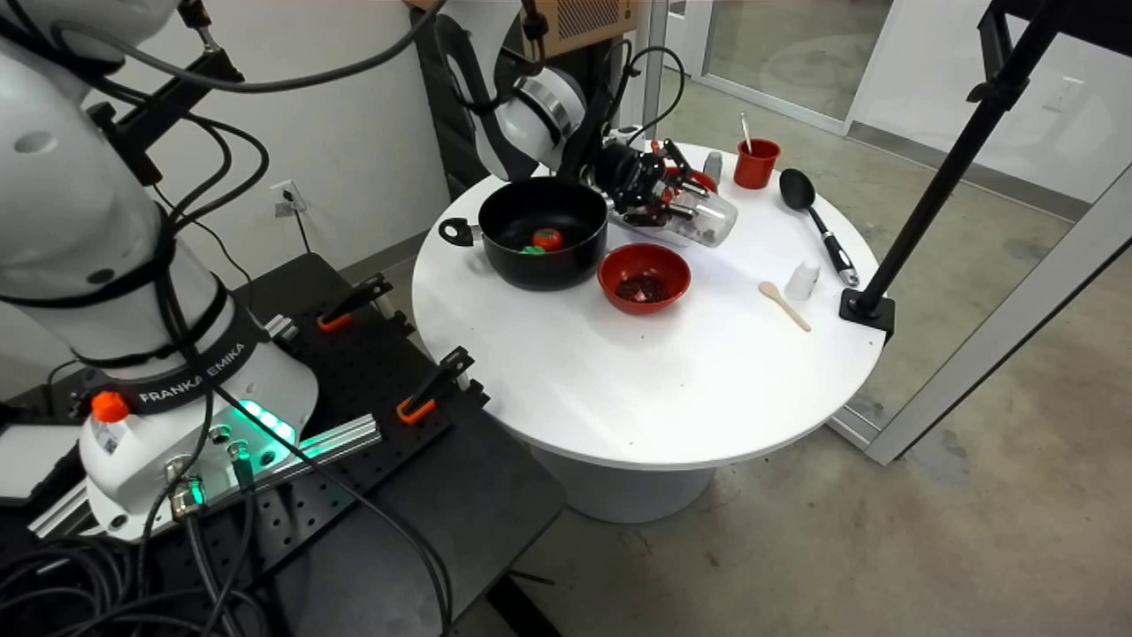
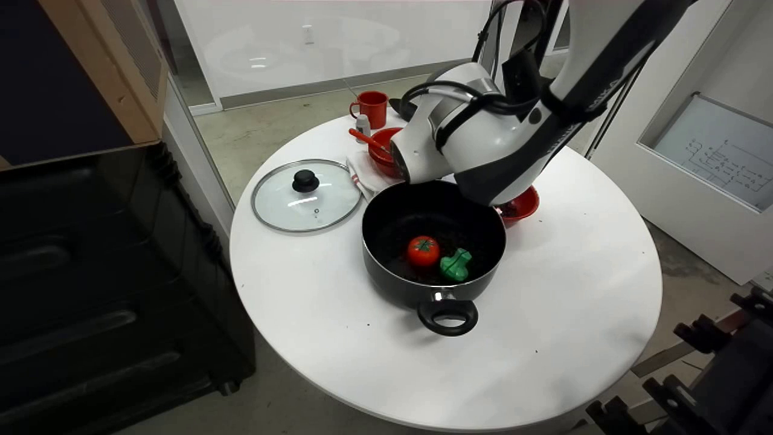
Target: Pour some of the things in the jug into the bowl
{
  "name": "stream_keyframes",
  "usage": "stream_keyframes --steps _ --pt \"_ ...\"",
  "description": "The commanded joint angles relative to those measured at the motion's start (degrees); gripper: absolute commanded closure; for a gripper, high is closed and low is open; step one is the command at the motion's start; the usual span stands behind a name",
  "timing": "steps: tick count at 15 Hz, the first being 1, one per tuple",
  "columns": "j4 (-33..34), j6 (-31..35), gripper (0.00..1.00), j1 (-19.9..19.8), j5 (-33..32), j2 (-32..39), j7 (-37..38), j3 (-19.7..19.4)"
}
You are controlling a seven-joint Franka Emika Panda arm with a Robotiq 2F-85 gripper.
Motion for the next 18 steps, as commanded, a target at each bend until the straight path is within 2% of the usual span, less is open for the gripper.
stream_keyframes --steps 1,4,8,18 --pt "-8.0 6.9 0.93 -2.2 1.6 -8.5 -0.7 0.8" --pt "-11.3 11.7 0.93 -3.8 3.1 -13.2 -1.5 0.5" --pt "-12.1 16.3 0.93 -5.9 7.3 -16.8 -5.9 -0.2" --pt "-8.3 24.8 0.93 -9.7 18.4 -16.5 -19.1 -2.4"
